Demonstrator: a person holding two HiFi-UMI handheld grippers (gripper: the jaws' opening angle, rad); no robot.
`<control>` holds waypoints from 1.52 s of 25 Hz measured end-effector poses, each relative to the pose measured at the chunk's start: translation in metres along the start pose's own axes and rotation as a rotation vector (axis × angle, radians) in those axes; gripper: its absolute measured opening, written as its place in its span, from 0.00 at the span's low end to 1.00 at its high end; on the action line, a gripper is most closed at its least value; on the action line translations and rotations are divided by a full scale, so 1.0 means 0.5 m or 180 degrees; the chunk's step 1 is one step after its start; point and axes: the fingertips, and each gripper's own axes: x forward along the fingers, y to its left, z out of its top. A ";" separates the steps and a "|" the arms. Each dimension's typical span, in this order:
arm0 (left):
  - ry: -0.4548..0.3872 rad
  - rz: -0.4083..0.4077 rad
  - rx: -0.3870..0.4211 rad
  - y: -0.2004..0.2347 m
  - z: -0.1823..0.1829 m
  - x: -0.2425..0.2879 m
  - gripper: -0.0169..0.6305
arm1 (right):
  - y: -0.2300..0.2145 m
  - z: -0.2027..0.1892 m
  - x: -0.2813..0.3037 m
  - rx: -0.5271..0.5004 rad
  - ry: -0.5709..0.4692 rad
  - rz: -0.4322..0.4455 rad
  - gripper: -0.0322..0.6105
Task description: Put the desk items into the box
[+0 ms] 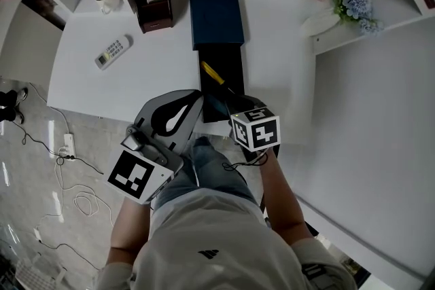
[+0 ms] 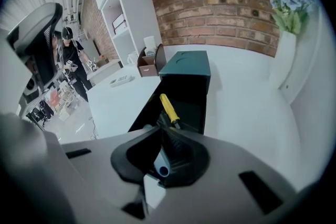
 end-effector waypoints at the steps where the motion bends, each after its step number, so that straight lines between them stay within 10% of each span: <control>1: -0.0018 -0.0011 0.0015 -0.002 0.003 0.001 0.04 | 0.001 0.006 -0.007 0.0016 -0.0059 0.0009 0.08; 38: -0.0034 -0.0339 0.0287 -0.079 0.039 0.018 0.04 | 0.134 0.211 -0.310 -0.0313 -0.2014 0.0500 0.06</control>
